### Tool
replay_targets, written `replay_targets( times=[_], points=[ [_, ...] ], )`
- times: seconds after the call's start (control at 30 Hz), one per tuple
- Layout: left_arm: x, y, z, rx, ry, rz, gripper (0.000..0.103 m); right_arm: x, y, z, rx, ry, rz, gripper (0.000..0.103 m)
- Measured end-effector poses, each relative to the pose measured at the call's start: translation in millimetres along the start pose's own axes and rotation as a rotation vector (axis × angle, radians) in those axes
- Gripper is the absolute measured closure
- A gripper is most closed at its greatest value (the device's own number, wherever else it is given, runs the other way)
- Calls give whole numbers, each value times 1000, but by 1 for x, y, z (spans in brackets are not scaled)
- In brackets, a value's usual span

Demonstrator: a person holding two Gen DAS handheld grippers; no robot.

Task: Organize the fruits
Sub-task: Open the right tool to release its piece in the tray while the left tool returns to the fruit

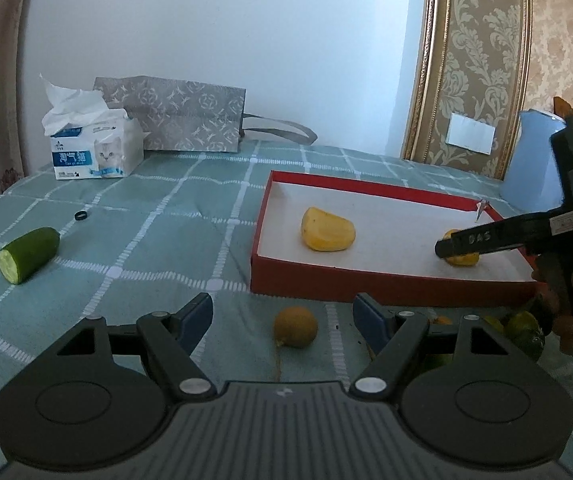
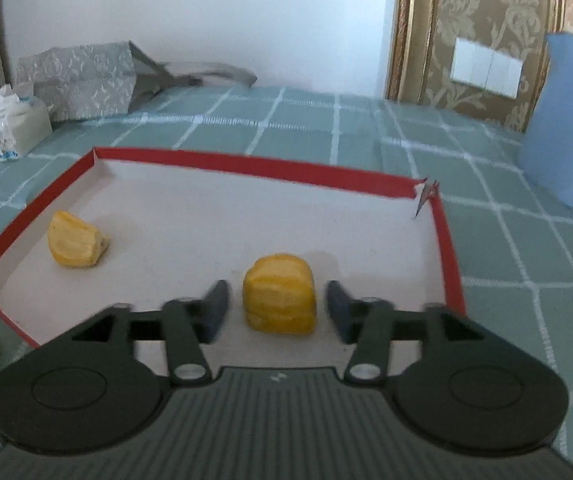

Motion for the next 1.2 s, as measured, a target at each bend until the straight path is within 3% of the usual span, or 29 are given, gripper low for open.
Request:
replay_targets(
  times=[0.07, 0.2, 0.5, 0.57, 0.67, 0.83, 1.2],
  points=[
    [0, 0, 0, -4, 1, 3, 26, -1, -3, -13, 28, -49, 5, 21],
    [0, 1, -1, -28, -5, 8, 26, 11, -11, -61, 45, -175, 2, 5],
    [8, 9, -15, -55, -24, 41, 26, 85, -27, -170, 58, -408, -77, 0],
    [15, 13, -20, -55, -28, 58, 20, 96, -30, -178, 65, -411, -100, 0],
    [18, 25, -27, -6, -19, -15, 20, 110, -33, -179, 11, -396, -81, 0],
    [16, 26, -26, -30, -6, -11, 19, 112, -36, -180, -5, -389, -55, 0],
    [9, -8, -13, -14, 8, 137, 20, 113, -41, -175, -11, -370, -15, 0]
  ],
)
Point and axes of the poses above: each gripper's, at about its wrist camera, not at the fingertips, and z roughly the way its jaws point, y to its left, x to its underside, the point moved 4 cm from there along z, roughly the way its jaws point, and after that the axes turned 5 degrees about -y, right-handed, at the moved point
